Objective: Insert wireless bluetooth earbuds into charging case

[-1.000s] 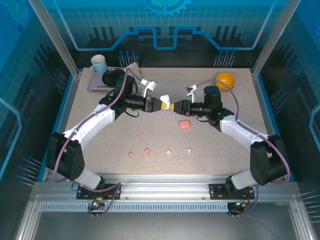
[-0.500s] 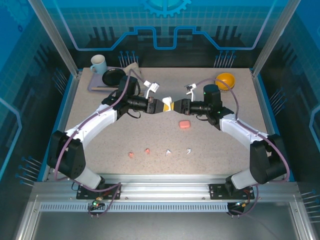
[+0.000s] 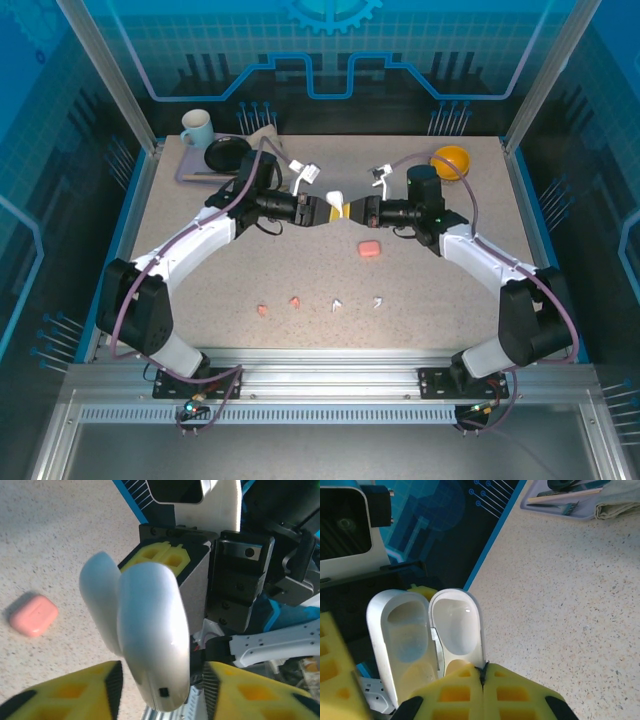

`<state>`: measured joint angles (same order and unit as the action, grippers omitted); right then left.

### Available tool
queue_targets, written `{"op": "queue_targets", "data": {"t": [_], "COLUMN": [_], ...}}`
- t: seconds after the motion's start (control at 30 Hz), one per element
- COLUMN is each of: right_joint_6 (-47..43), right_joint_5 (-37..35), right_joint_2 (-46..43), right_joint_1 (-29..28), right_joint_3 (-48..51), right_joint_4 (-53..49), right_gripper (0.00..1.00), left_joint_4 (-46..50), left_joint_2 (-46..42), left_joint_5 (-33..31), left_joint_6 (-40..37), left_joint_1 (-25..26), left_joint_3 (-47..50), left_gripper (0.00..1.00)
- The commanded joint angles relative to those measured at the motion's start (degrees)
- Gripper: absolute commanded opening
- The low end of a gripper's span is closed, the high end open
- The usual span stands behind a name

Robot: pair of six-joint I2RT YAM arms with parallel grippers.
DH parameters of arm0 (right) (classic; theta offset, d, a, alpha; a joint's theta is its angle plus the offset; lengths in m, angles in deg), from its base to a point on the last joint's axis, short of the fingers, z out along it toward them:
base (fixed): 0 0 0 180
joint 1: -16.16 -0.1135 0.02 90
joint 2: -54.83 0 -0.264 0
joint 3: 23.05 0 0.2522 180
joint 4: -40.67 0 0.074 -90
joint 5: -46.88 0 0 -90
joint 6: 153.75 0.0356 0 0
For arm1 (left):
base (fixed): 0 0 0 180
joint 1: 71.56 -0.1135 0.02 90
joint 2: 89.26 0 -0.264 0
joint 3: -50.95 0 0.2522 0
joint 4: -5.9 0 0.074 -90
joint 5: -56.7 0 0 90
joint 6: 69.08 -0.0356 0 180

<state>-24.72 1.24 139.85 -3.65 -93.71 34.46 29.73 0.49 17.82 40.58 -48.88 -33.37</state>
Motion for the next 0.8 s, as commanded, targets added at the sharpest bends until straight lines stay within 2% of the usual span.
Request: {"op": "queue_targets", "data": {"t": [0.0,0.07,0.17,0.4,0.57,0.77], "right_joint_6": [-6.44,-12.29,-20.86,-37.55,-46.67,-51.29], "right_joint_5": [-0.53,-1.90,-4.25,-10.58,-14.10,-15.54], "right_joint_2": [0.59,0.76,1.61,5.55,9.59,15.26], "right_joint_1": [0.83,0.91,0.92,0.25,-1.47,-2.66], "right_joint_3": [-5.06,-8.46,-13.63,-23.54,-27.50,-29.45], "right_joint_4": [-8.27,-15.91,-25.81,-41.28,-46.53,-47.96], "right_gripper": [0.00,0.00,0.00,0.00,0.00,0.00], "left_joint_4": [2.03,5.75,13.60,33.39,40.82,41.99], "left_joint_2": [0.56,0.77,1.77,6.43,10.71,15.87], "left_joint_5": [1.89,1.97,2.38,2.51,-0.64,-4.07], "left_joint_6": [-2.09,-4.41,-9.06,-21.18,-26.31,-28.50], "left_joint_1": [0.12,-0.49,-1.69,-4.08,-4.57,-4.74], "left_joint_3": [-3.60,-5.59,-9.94,-19.79,-22.99,-23.07], "left_gripper": [0.64,0.73,0.81,0.86,0.87,0.90]}}
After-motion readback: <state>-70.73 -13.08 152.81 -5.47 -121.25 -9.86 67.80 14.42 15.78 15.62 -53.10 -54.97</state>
